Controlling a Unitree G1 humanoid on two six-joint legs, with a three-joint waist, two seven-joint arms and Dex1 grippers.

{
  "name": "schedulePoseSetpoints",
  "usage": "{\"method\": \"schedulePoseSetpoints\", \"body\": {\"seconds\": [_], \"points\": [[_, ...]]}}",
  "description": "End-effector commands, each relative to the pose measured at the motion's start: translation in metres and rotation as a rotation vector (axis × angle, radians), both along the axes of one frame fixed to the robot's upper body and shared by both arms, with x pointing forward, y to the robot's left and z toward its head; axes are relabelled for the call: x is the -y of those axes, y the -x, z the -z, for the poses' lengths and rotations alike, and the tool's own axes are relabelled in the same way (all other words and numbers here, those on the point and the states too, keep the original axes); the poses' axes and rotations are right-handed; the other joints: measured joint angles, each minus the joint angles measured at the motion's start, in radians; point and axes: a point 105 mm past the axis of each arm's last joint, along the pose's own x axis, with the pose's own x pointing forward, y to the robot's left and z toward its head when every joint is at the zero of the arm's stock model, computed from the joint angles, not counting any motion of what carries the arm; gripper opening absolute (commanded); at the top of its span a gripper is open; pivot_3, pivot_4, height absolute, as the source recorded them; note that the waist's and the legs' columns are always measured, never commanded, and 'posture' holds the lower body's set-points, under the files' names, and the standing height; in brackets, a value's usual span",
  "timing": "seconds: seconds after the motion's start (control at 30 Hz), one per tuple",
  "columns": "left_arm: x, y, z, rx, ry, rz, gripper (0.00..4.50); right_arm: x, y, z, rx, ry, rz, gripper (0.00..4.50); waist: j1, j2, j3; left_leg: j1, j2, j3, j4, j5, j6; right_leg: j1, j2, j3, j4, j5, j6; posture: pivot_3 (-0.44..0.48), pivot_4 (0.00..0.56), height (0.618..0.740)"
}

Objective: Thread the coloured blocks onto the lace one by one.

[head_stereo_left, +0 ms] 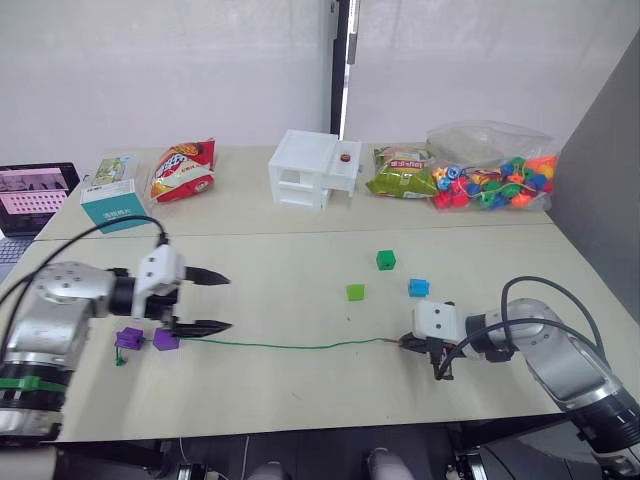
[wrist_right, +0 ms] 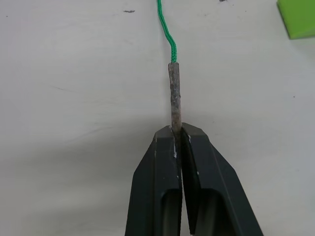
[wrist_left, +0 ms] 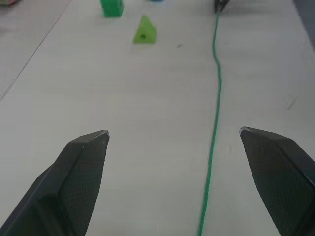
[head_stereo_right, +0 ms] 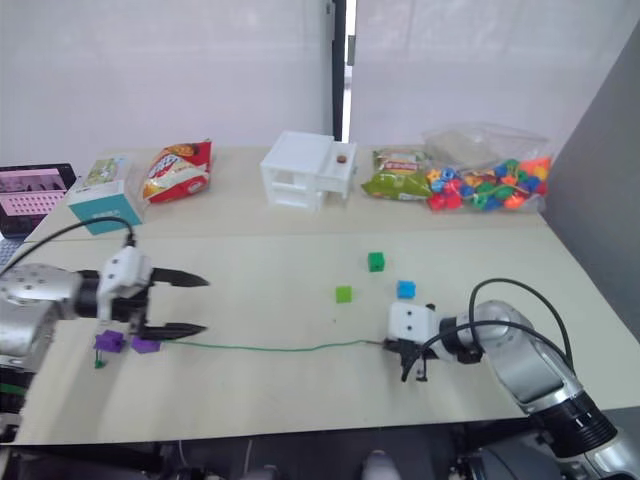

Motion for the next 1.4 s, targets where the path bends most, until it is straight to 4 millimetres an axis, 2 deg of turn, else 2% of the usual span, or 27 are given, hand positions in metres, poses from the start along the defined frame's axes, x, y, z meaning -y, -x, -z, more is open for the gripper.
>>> {"method": "schedulePoseSetpoints", "body": {"seconds": [0.03, 0.13, 0.3, 0.4, 0.6, 0.67, 0.83, 1.23, 1.4], "points": [[0.052, 0.0, 0.001, 0.037, 0.099, 0.073, 4.48, -0.014, 0.01, -0.002, -0.033, -0.03, -0.044, 0.0, 0.003, -0.001, 0.0, 0.0, 0.0, 0.0, 0.0, 0.0, 0.0, 0.0, 0.0, 0.0, 0.0, 0.0, 0.0, 0.0, 0.15, 0.74], [0.089, 0.003, 0.02, 0.019, 0.14, 0.13, 4.48, -0.022, 0.015, -0.003, -0.049, -0.041, -0.065, 0.0, 0.005, -0.001, 0.0, -0.001, 0.0, 0.0, 0.001, 0.0, 0.0, 0.0, 0.0, 0.0, 0.0, 0.0, 0.0, 0.0, 0.15, 0.74], [0.13, 0.007, 0.047, 0.004, 0.195, 0.19, 4.48, -0.023, 0.017, -0.003, -0.059, -0.019, -0.082, 0.0, 0.011, -0.001, 0.0, -0.001, 0.0, 0.0, 0.001, 0.0, 0.0, 0.0, 0.0, 0.0, -0.002, 0.0, -0.001, 0.0, 0.15, 0.74], [0.14, 0.001, 0.064, 0.012, 0.159, 0.163, 4.48, -0.024, 0.017, -0.003, -0.059, -0.013, -0.092, 0.0, 0.018, -0.001, 0.0, -0.001, -0.001, 0.0, 0.001, 0.0, -0.001, 0.001, 0.0, 0.0, -0.003, 0.0, -0.001, 0.0, 0.15, 0.74], [0.159, 0.007, 0.075, 0.015, 0.183, 0.216, 4.48, -0.023, 0.017, -0.003, -0.066, 0.004, -0.101, 0.0, 0.025, -0.001, 0.0, -0.001, -0.001, 0.001, 0.001, 0.0, -0.001, 0.001, 0.0, 0.0, -0.004, 0.0, -0.001, 0.0, 0.15, 0.74], [0.168, 0.011, 0.076, 0.007, 0.226, 0.225, 3.92, -0.023, 0.017, -0.002, -0.07, 0.007, -0.103, 0.0, 0.026, -0.001, 0.0, -0.001, -0.001, 0.001, 0.001, 0.0, -0.001, 0.001, -0.001, 0.0, -0.004, 0.0, -0.001, 0.0, 0.15, 0.74], [0.175, 0.014, 0.083, -0.016, 0.236, 0.217, 2.37, -0.021, 0.015, -0.003, -0.068, 0.022, -0.104, 0.0, 0.024, -0.001, 0.0, -0.001, -0.001, 0.0, 0.002, 0.0, -0.001, 0.001, -0.001, 0.0, -0.004, 0.0, -0.001, 0.0, 0.15, 0.74], [0.174, 0.012, 0.086, -0.012, 0.199, 0.209, 2.37, -0.021, 0.012, -0.003, -0.065, 0.024, -0.099, 0.0, 0.026, -0.001, 0.0, -0.001, -0.001, 0.0, 0.002, 0.001, -0.001, 0.001, -0.001, 0.0, -0.004, 0.0, -0.001, 0.0, 0.15, 0.74], [0.176, 0.013, 0.09, -0.03, 0.195, 0.212, 0.92, -0.021, 0.013, 0.0, -0.071, 0.025, -0.096, 0.0, 0.026, -0.001, 0.0, -0.001, -0.001, 0.0, 0.002, 0.001, -0.001, 0.001, -0.001, 0.0, -0.004, 0.0, -0.001, 0.0, 0.15, 0.74]]}}
